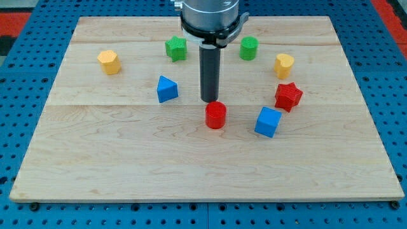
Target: Put the yellow hexagon at the top of blue triangle
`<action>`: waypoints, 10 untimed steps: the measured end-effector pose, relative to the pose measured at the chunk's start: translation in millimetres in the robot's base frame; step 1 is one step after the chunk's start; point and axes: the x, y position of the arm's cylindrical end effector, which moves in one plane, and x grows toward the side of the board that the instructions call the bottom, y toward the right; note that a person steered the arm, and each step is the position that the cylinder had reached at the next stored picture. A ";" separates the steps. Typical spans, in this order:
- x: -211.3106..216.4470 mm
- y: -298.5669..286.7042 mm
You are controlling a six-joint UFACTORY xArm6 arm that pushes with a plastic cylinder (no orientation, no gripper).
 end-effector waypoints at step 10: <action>-123.2 -264.1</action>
